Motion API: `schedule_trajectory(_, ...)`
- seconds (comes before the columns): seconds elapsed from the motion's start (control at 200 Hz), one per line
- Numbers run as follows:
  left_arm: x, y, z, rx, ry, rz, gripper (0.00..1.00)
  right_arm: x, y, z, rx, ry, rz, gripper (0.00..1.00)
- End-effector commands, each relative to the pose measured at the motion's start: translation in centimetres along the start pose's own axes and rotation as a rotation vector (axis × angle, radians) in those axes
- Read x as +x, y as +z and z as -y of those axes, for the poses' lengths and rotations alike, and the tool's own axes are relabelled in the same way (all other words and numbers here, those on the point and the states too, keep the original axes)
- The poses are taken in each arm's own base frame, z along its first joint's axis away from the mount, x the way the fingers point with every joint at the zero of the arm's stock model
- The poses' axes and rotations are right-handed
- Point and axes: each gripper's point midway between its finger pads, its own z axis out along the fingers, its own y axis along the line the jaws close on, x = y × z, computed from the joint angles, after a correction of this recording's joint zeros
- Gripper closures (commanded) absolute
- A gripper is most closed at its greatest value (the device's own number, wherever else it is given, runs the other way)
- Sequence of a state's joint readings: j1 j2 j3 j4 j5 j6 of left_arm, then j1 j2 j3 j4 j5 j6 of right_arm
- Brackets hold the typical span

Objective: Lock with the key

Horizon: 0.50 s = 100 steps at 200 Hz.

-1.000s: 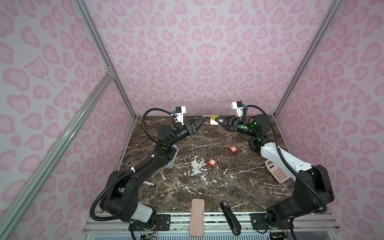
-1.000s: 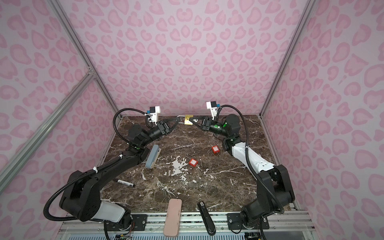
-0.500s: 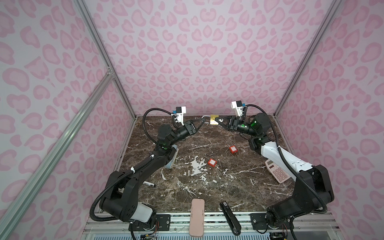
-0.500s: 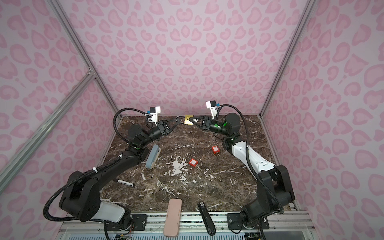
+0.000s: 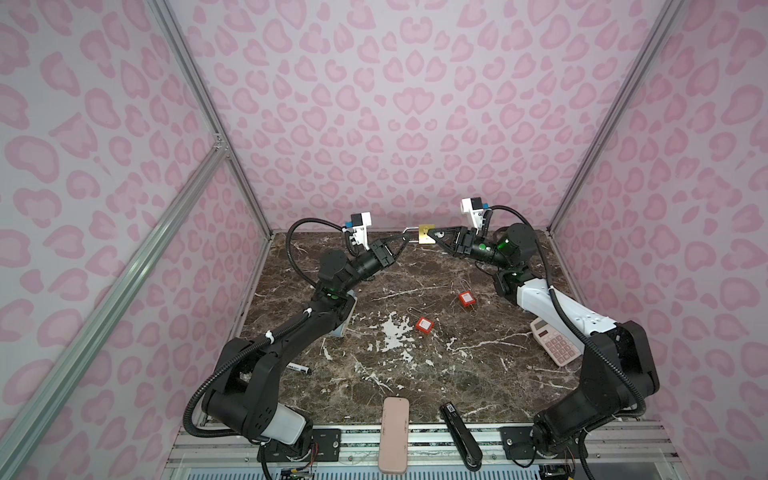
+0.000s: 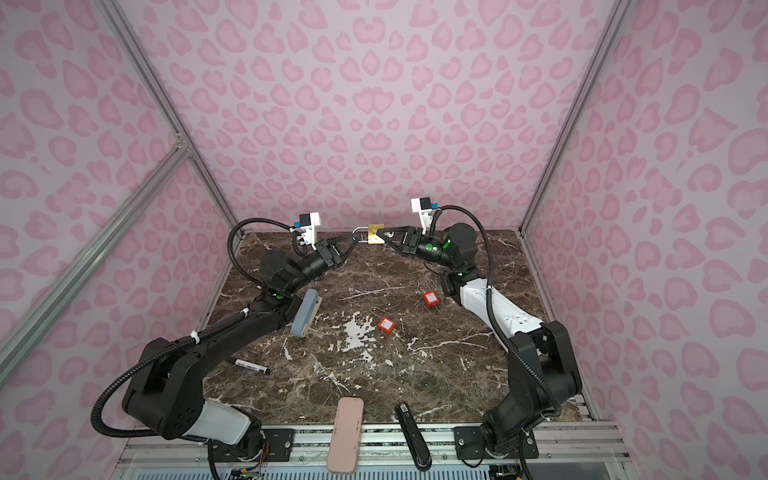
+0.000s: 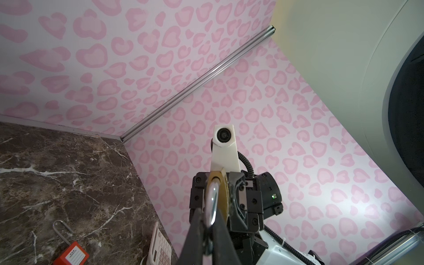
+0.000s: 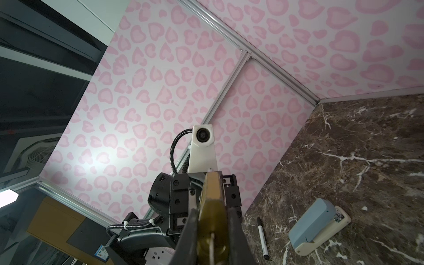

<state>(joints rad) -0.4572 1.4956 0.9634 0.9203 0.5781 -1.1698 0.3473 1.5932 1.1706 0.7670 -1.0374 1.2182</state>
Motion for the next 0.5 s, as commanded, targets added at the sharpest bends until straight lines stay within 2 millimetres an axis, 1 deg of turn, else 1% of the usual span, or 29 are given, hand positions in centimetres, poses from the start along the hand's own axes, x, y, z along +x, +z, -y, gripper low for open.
schedule_trajectory(0.0,1.2,-0.1,1.4,0.048,0.021,-0.082,0.96,0.9,0.0,-1.2,-0.047,-0.054,-0.069,1.0)
schedule_trajectory(0.1,1.1,-0.1,1.1,0.045,0.02,-0.082,0.89,1.0,-0.3,-0.7,-0.032,-0.052,-0.076,1.0)
schedule_trajectory(0.16,1.1,-0.2,1.1,0.046,0.018,-0.082,0.8,1.0,-0.6,-0.6,-0.023,-0.054,-0.074,1.0)
schedule_trajectory(0.27,0.8,-0.5,1.2,0.044,0.023,-0.078,0.71,0.9,-1.0,-0.4,-0.012,-0.057,-0.066,1.0)
schedule_trajectory(0.495,0.6,-1.0,1.0,0.03,0.031,-0.077,0.69,0.6,-1.4,-0.5,-0.011,-0.062,-0.068,1.0)
